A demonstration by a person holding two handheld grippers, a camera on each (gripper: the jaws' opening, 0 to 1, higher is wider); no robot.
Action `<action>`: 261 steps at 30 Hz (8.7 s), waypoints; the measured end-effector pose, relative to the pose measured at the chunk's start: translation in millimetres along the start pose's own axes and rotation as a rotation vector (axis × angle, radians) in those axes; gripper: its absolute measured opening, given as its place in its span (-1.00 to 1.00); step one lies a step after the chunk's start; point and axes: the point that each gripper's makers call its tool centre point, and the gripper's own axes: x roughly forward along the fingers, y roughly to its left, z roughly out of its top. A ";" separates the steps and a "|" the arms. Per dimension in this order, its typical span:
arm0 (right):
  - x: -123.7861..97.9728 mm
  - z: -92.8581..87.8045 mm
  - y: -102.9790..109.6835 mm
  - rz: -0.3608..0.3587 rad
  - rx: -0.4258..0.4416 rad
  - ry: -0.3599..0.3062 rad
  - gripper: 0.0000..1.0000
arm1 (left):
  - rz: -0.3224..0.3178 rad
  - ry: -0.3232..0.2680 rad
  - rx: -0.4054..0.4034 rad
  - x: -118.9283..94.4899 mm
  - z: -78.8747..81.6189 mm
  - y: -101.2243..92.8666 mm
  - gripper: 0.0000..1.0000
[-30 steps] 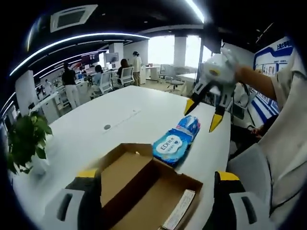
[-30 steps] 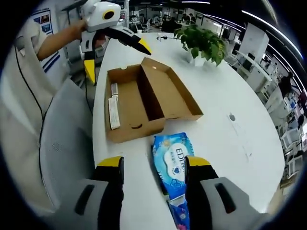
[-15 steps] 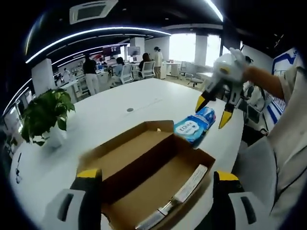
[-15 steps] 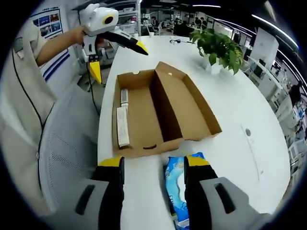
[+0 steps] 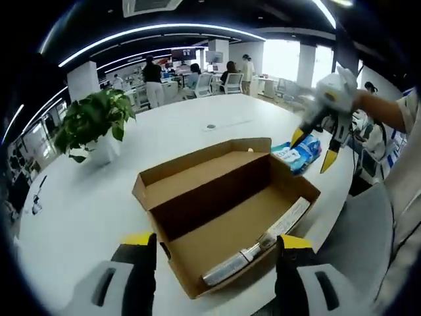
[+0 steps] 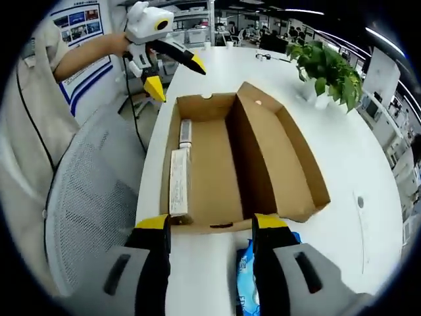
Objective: Operate the shoe box by opening the lid, removing the specified soft item, and placing it in the target area until the item is outside and the box remains undamaged.
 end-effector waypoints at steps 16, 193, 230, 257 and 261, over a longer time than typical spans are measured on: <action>43.1 0.9 9.3 0.096 -0.034 0.041 -0.16 | 0.094 0.116 -0.116 1.6 -53.9 21.6 -0.36; -142.3 -41.3 -59.3 -0.071 0.026 0.027 -0.70 | 0.141 0.140 -0.415 9.1 -76.6 31.4 -0.89; -144.5 -164.3 -148.2 -0.145 0.118 0.190 -0.70 | 0.156 0.197 -0.407 12.5 -77.1 32.7 -0.89; -130.8 -251.2 -161.9 -0.131 0.101 0.343 -0.69 | 0.157 0.250 -0.374 14.0 -77.8 32.9 -0.89; -131.3 -253.2 -163.0 -0.125 0.107 0.332 -0.69 | 0.158 0.254 -0.372 13.9 -77.8 32.9 -0.89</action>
